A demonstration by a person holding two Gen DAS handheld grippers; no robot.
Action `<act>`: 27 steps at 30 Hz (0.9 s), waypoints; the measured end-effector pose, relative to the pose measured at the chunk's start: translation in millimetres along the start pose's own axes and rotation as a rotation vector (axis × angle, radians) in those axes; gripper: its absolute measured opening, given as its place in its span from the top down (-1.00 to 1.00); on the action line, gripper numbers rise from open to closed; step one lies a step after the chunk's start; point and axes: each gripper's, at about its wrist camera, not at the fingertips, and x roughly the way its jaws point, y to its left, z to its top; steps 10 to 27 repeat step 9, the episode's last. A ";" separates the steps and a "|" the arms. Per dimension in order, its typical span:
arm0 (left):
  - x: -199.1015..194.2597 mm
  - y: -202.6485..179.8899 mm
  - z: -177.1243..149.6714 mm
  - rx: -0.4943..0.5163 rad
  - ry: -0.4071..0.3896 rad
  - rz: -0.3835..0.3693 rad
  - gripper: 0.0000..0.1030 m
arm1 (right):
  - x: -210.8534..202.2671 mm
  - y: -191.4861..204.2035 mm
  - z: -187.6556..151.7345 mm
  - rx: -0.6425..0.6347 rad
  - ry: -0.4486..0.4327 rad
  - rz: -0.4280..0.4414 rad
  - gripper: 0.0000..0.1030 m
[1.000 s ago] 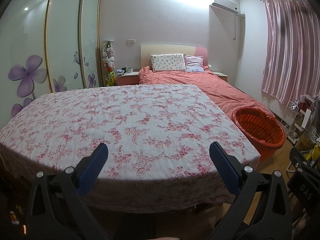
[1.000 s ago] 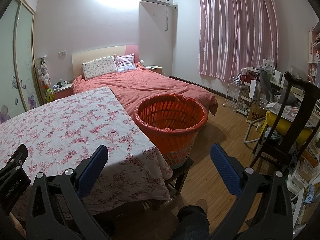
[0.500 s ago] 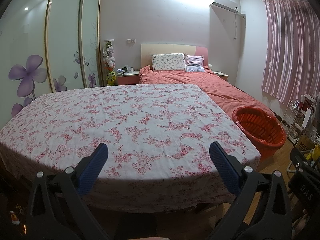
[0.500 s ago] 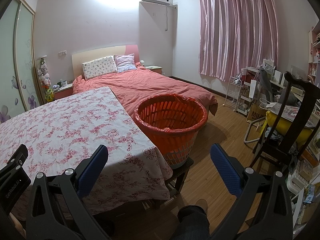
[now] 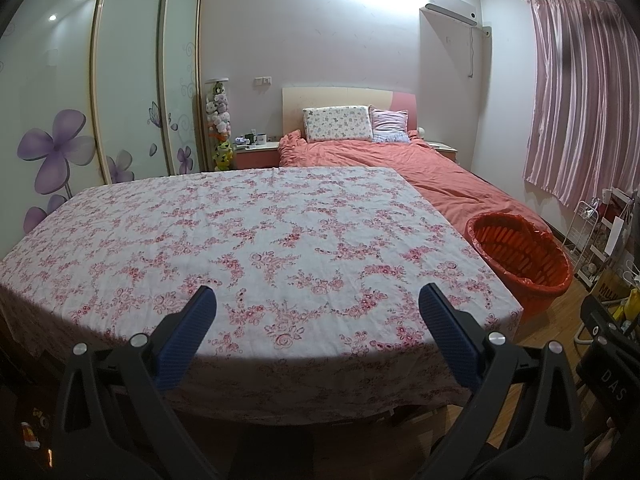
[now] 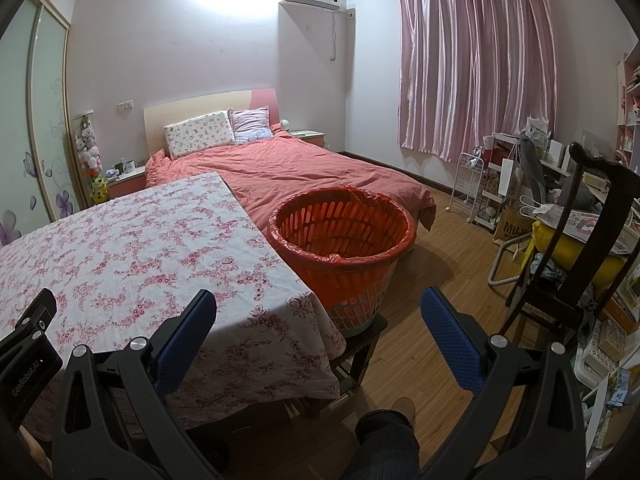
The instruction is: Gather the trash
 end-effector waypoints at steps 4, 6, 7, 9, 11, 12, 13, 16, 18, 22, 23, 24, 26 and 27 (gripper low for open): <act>-0.5 1.2 -1.7 0.001 0.002 0.002 -0.92 | -0.2 0.0 0.6 0.001 0.000 0.000 -0.96; -1.8 2.3 -3.2 0.001 0.002 0.004 -0.92 | 0.0 -0.2 0.3 0.000 0.000 0.000 -0.96; -0.6 1.3 -1.8 0.001 0.002 0.004 -0.92 | 0.0 -0.2 0.4 0.000 0.000 0.000 -0.96; -0.3 1.3 -2.2 0.001 0.003 0.003 -0.92 | 0.0 -0.3 0.2 0.000 0.001 0.000 -0.96; -0.3 1.3 -2.2 0.001 0.003 0.003 -0.92 | 0.0 -0.3 0.2 0.000 0.001 0.000 -0.96; -0.3 1.3 -2.2 0.001 0.003 0.003 -0.92 | 0.0 -0.3 0.2 0.000 0.001 0.000 -0.96; -0.3 1.3 -2.2 0.001 0.003 0.003 -0.92 | 0.0 -0.3 0.2 0.000 0.001 0.000 -0.96; -0.3 1.3 -2.2 0.001 0.003 0.003 -0.92 | 0.0 -0.3 0.2 0.000 0.001 0.000 -0.96; -0.3 1.3 -2.2 0.001 0.003 0.003 -0.92 | 0.0 -0.3 0.2 0.000 0.001 0.000 -0.96; -0.3 1.3 -2.2 0.001 0.003 0.003 -0.92 | 0.0 -0.3 0.2 0.000 0.001 0.000 -0.96; -0.3 1.3 -2.2 0.001 0.003 0.003 -0.92 | 0.0 -0.3 0.2 0.000 0.001 0.000 -0.96; -0.3 1.3 -2.2 0.001 0.003 0.003 -0.92 | 0.0 -0.3 0.2 0.000 0.001 0.000 -0.96; -0.3 1.3 -2.2 0.001 0.003 0.003 -0.92 | 0.0 -0.3 0.2 0.000 0.001 0.000 -0.96; -0.3 1.3 -2.2 0.001 0.003 0.003 -0.92 | 0.0 -0.3 0.2 0.000 0.001 0.000 -0.96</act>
